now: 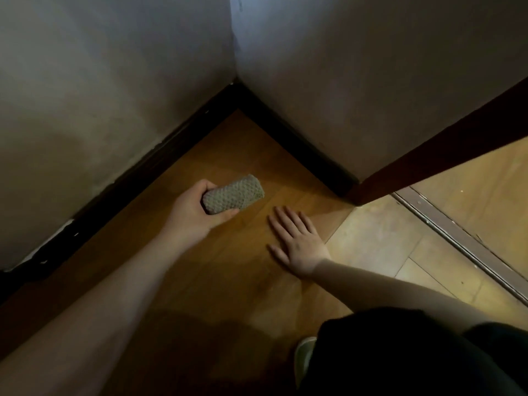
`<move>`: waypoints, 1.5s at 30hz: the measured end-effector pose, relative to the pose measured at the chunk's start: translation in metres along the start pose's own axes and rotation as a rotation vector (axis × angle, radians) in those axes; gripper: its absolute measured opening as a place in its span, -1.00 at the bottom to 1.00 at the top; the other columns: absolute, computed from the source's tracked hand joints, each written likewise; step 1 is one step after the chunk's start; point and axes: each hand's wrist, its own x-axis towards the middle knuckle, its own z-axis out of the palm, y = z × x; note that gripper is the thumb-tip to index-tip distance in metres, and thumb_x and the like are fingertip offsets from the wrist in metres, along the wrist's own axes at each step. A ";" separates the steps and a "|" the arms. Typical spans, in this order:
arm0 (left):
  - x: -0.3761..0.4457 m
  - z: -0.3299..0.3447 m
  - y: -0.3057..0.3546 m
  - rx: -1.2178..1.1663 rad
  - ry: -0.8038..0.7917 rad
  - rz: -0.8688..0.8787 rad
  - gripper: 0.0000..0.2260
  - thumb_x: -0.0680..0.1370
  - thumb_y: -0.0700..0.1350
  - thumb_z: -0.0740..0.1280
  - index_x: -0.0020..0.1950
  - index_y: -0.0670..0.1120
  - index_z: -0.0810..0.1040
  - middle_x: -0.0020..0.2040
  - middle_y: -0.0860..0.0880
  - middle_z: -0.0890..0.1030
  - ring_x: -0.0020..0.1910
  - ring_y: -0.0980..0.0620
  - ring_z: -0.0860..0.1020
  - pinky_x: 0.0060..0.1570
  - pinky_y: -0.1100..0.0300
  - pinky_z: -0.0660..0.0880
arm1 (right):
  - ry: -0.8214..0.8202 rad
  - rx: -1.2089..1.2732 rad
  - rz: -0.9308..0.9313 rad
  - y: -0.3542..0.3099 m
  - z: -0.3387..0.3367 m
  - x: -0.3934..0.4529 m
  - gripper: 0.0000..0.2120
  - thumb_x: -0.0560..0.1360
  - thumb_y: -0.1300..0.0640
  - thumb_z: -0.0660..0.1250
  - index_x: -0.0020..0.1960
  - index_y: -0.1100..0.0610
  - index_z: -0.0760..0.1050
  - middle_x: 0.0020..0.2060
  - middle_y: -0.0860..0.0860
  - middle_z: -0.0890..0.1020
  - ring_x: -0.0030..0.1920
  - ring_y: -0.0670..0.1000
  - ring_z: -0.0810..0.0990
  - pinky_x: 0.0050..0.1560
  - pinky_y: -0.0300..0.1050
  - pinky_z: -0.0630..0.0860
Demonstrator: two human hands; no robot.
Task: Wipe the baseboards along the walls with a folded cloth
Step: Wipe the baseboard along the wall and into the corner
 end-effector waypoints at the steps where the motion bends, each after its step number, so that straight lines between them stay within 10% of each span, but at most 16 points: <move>1: 0.003 -0.002 0.001 0.007 0.005 -0.001 -0.69 0.40 -0.06 0.57 -0.01 -0.01 0.48 -0.09 0.10 0.58 -0.15 0.38 0.54 -0.35 0.50 0.40 | 0.009 -0.007 0.002 0.001 0.002 0.001 -0.36 0.62 -0.33 -0.11 0.60 -0.12 -0.19 0.61 -0.08 -0.07 0.59 0.00 -0.17 0.54 0.07 -0.22; 10: 0.058 -0.032 0.050 0.181 -0.133 0.000 -0.40 0.39 0.01 0.57 0.39 0.12 0.47 0.16 0.20 0.52 0.12 0.23 0.48 -0.03 0.43 0.35 | -0.055 -0.006 -0.023 0.003 -0.002 0.002 -0.38 0.64 -0.27 -0.08 0.62 -0.07 -0.12 0.61 -0.01 -0.03 0.60 0.07 -0.14 0.54 0.13 -0.19; 19: 0.093 -0.044 0.046 0.166 -0.153 0.085 -0.46 0.40 0.02 0.57 0.35 0.03 0.53 0.17 0.13 0.57 0.12 0.20 0.51 0.11 0.34 0.38 | -0.076 -0.042 0.011 0.005 -0.002 0.004 -0.39 0.65 -0.26 -0.07 0.61 -0.09 -0.12 0.61 -0.03 -0.03 0.60 0.05 -0.14 0.52 0.07 -0.30; 35: 0.066 -0.027 -0.013 0.097 -0.123 -0.035 -0.65 0.43 0.01 0.54 0.09 0.09 0.44 -0.06 0.18 0.55 -0.14 0.35 0.54 -0.38 0.48 0.41 | -0.071 -0.026 0.019 0.007 0.003 0.000 -0.36 0.62 -0.27 -0.07 0.62 -0.06 -0.12 0.61 -0.02 -0.06 0.60 0.08 -0.12 0.53 0.23 -0.05; 45: 0.093 0.007 -0.031 0.135 0.067 0.034 -0.44 0.47 0.01 0.52 0.42 -0.06 0.43 0.20 -0.03 0.58 0.13 0.03 0.55 0.10 0.17 0.48 | 0.048 0.012 0.015 0.002 -0.004 -0.002 -0.44 0.65 -0.21 -0.18 0.61 -0.09 -0.02 0.59 -0.05 0.06 0.59 0.01 -0.06 0.57 0.13 -0.06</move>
